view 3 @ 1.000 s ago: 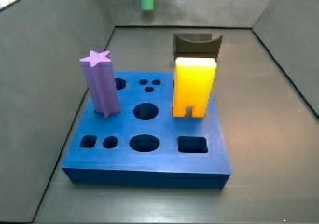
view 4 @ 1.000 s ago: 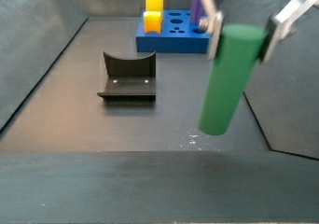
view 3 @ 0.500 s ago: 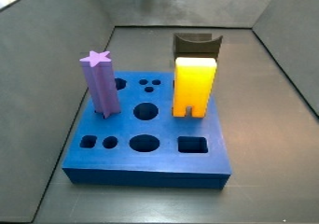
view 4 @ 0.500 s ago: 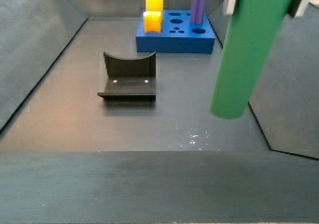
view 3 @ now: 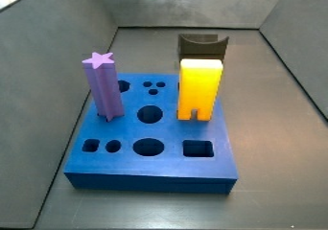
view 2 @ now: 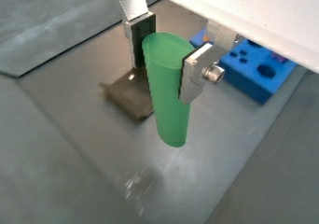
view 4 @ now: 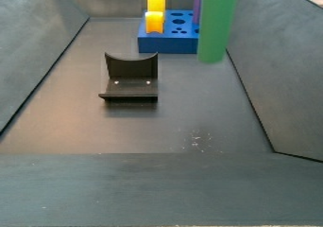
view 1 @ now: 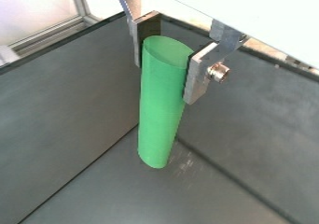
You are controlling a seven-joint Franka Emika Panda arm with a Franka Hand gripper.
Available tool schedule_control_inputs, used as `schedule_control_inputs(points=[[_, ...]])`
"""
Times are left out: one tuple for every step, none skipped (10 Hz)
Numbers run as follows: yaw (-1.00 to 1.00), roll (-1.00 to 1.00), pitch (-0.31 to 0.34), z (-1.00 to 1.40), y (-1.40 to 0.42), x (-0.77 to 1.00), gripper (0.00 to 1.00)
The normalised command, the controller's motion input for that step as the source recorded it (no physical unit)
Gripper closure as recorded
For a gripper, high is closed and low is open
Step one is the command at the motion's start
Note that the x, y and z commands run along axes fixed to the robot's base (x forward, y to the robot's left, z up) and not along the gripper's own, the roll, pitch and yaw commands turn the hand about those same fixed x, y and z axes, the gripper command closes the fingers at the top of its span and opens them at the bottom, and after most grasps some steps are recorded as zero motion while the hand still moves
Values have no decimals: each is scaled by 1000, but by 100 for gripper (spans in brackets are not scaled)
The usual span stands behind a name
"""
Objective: Pick up the oval object. Move up. Move to above the board. Insert the oval object.
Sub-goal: Move to above the board.
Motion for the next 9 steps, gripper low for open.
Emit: schedule_control_inputs(points=[[29, -1, 0, 146, -1000, 81, 100], [21, -1, 8, 145, -1000, 81, 100], [13, -7, 11, 146, -1000, 81, 100], [12, -12, 9, 149, -1000, 78, 100], [7, -7, 10, 150, -1000, 76, 100], [9, -3, 13, 152, -1000, 77, 100], [7, -6, 16, 155, -1000, 78, 100], [10, -11, 31, 161, -1000, 79, 100], [7, -1, 41, 163, -1000, 82, 100]])
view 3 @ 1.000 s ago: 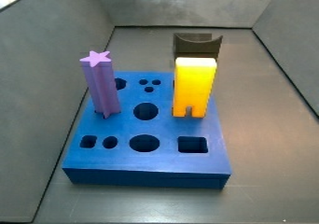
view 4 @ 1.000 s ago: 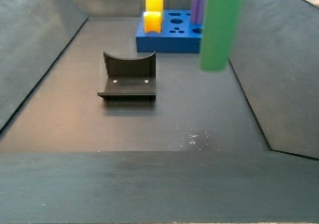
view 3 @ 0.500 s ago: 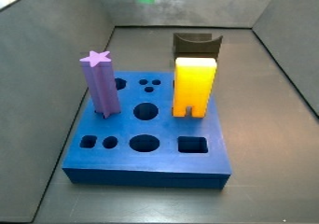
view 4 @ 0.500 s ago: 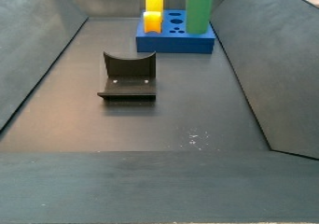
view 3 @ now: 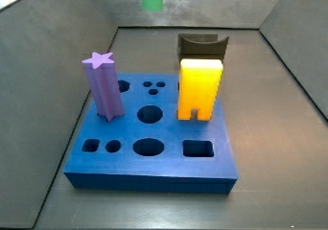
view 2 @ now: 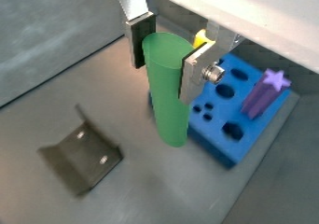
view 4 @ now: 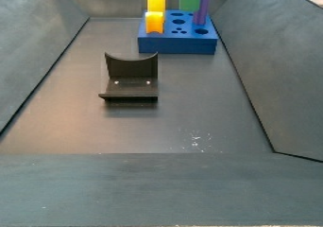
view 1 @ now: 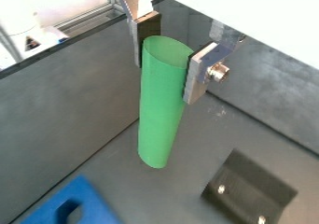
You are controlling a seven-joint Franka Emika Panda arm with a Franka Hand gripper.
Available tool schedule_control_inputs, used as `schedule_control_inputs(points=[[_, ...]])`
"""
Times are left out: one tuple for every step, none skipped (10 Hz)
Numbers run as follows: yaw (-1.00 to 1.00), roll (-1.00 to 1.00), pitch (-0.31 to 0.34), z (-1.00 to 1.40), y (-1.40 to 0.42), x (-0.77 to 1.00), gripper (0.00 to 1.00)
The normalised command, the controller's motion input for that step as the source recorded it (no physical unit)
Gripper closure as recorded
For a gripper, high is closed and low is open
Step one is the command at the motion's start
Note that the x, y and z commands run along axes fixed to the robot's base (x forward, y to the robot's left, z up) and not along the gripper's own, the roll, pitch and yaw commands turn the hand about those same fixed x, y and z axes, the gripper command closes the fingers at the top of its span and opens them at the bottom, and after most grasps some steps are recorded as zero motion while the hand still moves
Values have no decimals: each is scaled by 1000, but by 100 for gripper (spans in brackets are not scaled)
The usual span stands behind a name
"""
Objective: Pick up the oval object. Move up. Move to above the board. Insert the oval object.
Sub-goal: Move to above the board, then insert the oval object.
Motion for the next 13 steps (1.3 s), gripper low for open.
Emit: schedule_control_inputs(points=[[10, -2, 56, 166, -1000, 85, 100], [6, -11, 67, 169, -1000, 90, 100], [4, -2, 98, 173, -1000, 107, 100], [10, 10, 117, 174, -1000, 120, 100], [9, 15, 127, 178, -1000, 140, 100], [2, 6, 131, 178, -1000, 157, 100], [12, 14, 135, 145, -755, 154, 100], [14, 16, 134, 111, -561, 134, 100], [13, 17, 113, 63, -273, 100, 100], [0, 0, 0, 0, 0, -17, 100], [0, 0, 0, -129, -57, 57, 100], [0, 34, -149, -411, -434, -349, 100], [6, 80, -189, -540, -674, -191, 100]])
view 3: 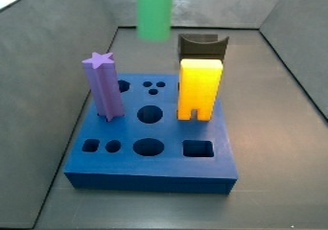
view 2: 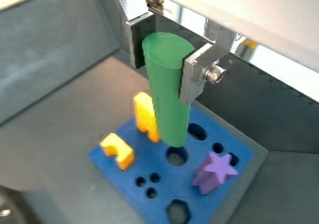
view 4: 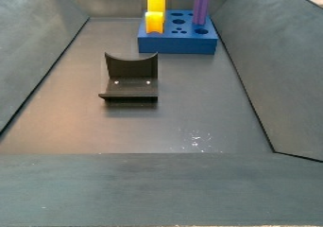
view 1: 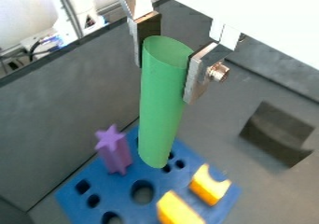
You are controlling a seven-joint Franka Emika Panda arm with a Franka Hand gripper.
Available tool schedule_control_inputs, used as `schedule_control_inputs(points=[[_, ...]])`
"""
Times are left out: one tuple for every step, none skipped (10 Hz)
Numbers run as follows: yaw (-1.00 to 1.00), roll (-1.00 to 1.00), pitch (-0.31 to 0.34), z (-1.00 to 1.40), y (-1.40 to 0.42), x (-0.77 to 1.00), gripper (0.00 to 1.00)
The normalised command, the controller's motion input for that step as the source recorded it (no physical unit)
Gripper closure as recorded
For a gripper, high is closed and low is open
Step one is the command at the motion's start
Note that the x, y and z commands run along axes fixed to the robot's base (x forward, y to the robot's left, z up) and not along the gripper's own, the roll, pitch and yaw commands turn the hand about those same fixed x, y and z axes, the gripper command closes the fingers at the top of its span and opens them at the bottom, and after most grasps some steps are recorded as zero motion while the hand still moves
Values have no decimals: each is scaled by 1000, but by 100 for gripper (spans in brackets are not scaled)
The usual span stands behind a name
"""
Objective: Pick up the oval object. Move up. Move to above the board. Insert the oval object.
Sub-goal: Insert the oval object.
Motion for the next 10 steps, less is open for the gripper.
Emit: schedule_control_inputs(points=[[0, 81, -223, -594, -614, -80, 100], [-23, 44, -210, -569, -543, 0, 100], [-17, 84, -190, -546, -497, 11, 100], [0, 124, -167, -586, -426, 9, 100], [0, 160, -160, -649, -357, 0, 100], [0, 180, -181, -660, -357, 0, 100], [0, 207, -180, -720, -386, 0, 100], [0, 200, -171, -660, -391, -20, 100], [-11, 163, -180, -574, -369, -94, 100], [0, 0, 0, -80, 0, 0, 100]])
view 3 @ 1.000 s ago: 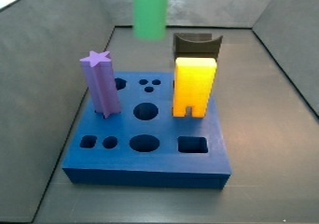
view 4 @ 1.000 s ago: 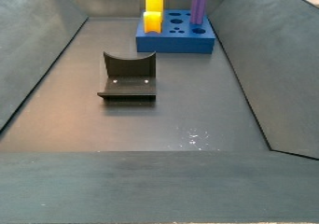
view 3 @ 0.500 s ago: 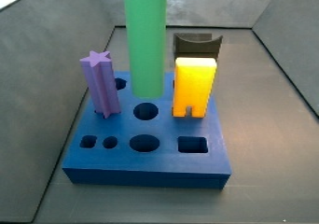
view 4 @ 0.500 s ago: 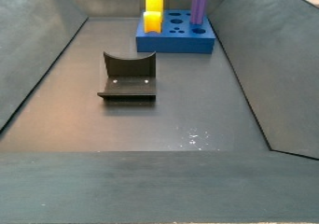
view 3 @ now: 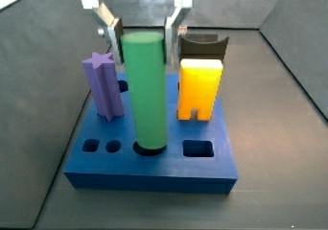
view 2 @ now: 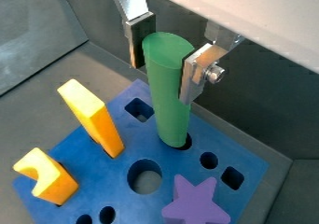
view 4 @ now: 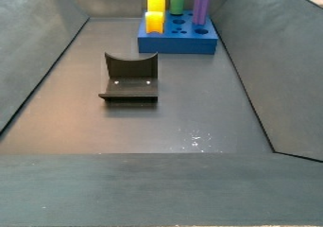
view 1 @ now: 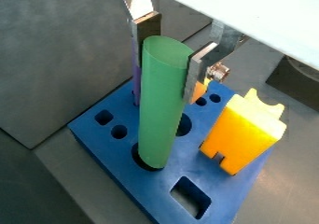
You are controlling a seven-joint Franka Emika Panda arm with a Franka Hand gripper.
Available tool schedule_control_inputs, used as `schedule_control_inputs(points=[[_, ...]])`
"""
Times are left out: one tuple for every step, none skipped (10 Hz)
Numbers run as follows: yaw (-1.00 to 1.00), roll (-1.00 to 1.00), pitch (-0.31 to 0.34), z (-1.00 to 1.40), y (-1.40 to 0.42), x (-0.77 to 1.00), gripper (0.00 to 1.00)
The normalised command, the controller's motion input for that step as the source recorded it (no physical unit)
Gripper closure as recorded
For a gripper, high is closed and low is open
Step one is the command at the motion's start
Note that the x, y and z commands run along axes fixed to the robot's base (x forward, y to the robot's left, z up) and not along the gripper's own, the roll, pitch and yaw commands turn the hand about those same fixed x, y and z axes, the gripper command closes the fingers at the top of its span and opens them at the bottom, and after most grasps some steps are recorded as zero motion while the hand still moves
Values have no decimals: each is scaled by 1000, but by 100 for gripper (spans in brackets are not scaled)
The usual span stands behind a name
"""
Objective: Pick up the oval object. Move up. Move to above the board. Insert the oval object.
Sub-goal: Insert the oval object.
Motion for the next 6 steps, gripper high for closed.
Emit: schedule_control_inputs(points=[[0, 36, -50, -300, -3, -60, 100], [0, 41, -44, -351, -14, -31, 100], [0, 31, -74, -371, -69, -74, 100], [0, 23, -73, -389, -120, -23, 100], [0, 0, -61, -360, -160, 0, 100], [0, 0, -74, -271, -217, 0, 100]])
